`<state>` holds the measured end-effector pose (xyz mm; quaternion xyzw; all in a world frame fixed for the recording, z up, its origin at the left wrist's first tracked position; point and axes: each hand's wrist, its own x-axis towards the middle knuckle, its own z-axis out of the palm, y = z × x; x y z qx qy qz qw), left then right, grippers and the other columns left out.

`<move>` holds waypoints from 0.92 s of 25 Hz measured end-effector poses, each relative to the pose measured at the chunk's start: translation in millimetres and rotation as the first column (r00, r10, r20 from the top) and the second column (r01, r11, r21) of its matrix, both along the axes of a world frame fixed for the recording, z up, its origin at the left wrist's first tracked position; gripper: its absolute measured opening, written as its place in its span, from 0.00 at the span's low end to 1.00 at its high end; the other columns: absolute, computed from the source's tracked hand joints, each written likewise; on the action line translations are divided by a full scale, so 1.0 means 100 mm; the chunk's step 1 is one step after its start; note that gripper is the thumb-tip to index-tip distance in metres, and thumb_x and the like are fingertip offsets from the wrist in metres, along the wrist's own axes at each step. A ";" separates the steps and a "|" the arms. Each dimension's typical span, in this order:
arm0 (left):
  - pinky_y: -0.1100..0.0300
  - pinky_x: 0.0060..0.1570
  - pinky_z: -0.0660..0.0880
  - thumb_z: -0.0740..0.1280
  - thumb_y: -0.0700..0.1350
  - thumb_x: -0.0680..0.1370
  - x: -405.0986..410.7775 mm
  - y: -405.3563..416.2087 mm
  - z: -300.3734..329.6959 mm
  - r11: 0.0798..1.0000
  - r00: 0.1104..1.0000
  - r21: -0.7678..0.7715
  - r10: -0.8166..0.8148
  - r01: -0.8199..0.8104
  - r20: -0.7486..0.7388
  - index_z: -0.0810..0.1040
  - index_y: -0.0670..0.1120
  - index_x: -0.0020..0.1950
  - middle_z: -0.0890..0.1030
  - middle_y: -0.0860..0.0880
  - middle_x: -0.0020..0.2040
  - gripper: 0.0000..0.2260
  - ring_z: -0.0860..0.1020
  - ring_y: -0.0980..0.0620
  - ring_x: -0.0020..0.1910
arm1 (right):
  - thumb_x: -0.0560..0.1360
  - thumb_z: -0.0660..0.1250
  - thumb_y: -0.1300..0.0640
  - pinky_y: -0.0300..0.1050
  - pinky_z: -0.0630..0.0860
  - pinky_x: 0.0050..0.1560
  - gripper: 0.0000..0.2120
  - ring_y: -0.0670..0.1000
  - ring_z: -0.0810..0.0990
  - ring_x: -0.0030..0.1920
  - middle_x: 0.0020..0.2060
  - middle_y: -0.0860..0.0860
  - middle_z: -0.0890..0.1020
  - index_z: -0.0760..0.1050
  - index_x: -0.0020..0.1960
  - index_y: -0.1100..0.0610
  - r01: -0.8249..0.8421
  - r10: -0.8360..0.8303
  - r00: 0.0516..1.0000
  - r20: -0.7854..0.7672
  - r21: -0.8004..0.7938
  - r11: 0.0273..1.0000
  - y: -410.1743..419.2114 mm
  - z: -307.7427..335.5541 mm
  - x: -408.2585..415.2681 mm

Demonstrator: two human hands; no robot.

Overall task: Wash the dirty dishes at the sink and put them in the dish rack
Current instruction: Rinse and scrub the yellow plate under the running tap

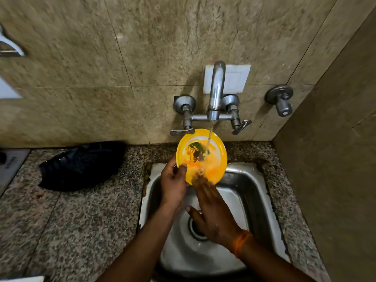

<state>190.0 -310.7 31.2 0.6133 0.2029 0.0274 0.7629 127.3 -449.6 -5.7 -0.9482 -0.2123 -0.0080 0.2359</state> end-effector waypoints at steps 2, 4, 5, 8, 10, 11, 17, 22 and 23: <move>0.38 0.47 0.83 0.64 0.35 0.82 -0.05 0.04 -0.02 1.000 0.999 -0.002 0.029 -0.029 -0.018 0.82 0.49 0.62 0.88 0.50 0.48 0.14 0.85 0.49 0.47 | 0.81 0.64 0.47 0.52 0.55 0.81 0.37 0.53 0.53 0.82 0.82 0.54 0.54 0.53 0.83 0.59 -0.028 0.036 0.996 0.087 -0.093 0.995 -0.24 -0.08 0.08; 0.44 0.44 0.84 0.64 0.35 0.82 -0.11 0.07 0.01 0.998 0.998 -0.031 0.045 -0.046 -0.033 0.82 0.51 0.61 0.88 0.56 0.46 0.14 0.85 0.54 0.46 | 0.77 0.67 0.49 0.56 0.57 0.80 0.42 0.56 0.55 0.82 0.82 0.53 0.50 0.49 0.83 0.58 0.125 -0.109 0.990 0.089 -0.190 0.974 -0.51 -0.16 0.22; 0.45 0.44 0.84 0.64 0.36 0.82 -0.13 0.07 0.00 0.997 0.997 -0.047 0.061 -0.063 -0.039 0.81 0.51 0.63 0.87 0.56 0.47 0.15 0.85 0.54 0.47 | 0.77 0.67 0.48 0.57 0.57 0.80 0.43 0.57 0.55 0.82 0.82 0.53 0.49 0.47 0.84 0.57 0.176 -0.170 0.984 0.044 -0.195 0.965 -0.58 -0.18 0.24; 0.41 0.46 0.84 0.64 0.37 0.83 -0.08 0.08 -0.02 0.990 0.994 -0.093 0.103 -0.107 -0.048 0.78 0.47 0.69 0.85 0.52 0.54 0.15 0.83 0.48 0.52 | 0.79 0.65 0.49 0.61 0.57 0.79 0.40 0.59 0.52 0.82 0.82 0.58 0.53 0.47 0.84 0.54 0.206 -0.204 0.979 0.025 -0.109 0.973 -0.45 -0.18 0.13; 0.41 0.45 0.84 0.64 0.37 0.83 -0.07 0.09 -0.03 0.990 0.994 -0.094 0.099 -0.102 -0.041 0.77 0.46 0.70 0.84 0.49 0.56 0.15 0.83 0.46 0.53 | 0.77 0.68 0.53 0.62 0.57 0.79 0.39 0.62 0.53 0.81 0.81 0.61 0.56 0.54 0.83 0.53 0.191 -0.180 0.978 0.106 -0.108 0.976 -0.37 -0.12 0.06; 0.43 0.44 0.85 0.64 0.38 0.83 -0.08 0.11 -0.01 0.991 0.995 -0.097 0.086 -0.090 -0.045 0.78 0.46 0.69 0.84 0.48 0.56 0.14 0.84 0.46 0.53 | 0.76 0.69 0.55 0.62 0.57 0.79 0.38 0.63 0.54 0.81 0.81 0.61 0.57 0.57 0.82 0.54 0.178 -0.162 0.976 0.144 -0.110 0.978 -0.38 -0.08 0.09; 0.52 0.39 0.82 0.68 0.45 0.82 0.05 0.25 0.03 0.977 0.973 -0.184 -0.139 0.105 -0.183 0.81 0.51 0.57 0.86 0.41 0.58 0.06 0.86 0.44 0.48 | 0.77 0.57 0.68 0.63 0.59 0.78 0.23 0.61 0.62 0.79 0.71 0.56 0.76 0.77 0.69 0.59 0.071 -0.047 0.939 0.340 -0.057 0.996 -0.60 -0.06 0.41; 0.39 0.62 0.78 0.72 0.42 0.78 -0.10 -0.16 -0.09 0.958 0.999 -0.287 -0.028 0.015 -0.043 0.71 0.53 0.75 0.83 0.44 0.65 0.26 0.81 0.41 0.64 | 0.75 0.58 0.65 0.56 0.69 0.73 0.23 0.55 0.79 0.66 0.60 0.55 0.84 0.79 0.66 0.60 -0.005 -0.018 0.954 0.298 0.076 0.997 0.09 0.08 0.19; 0.39 0.63 0.77 0.70 0.41 0.79 -0.09 -0.12 -0.09 0.958 0.996 -0.284 0.015 -0.039 -0.083 0.72 0.52 0.74 0.82 0.44 0.65 0.24 0.81 0.41 0.63 | 0.74 0.58 0.64 0.55 0.71 0.71 0.23 0.55 0.80 0.64 0.61 0.55 0.83 0.79 0.67 0.59 -0.047 0.030 0.953 0.303 0.050 0.998 0.08 0.06 0.17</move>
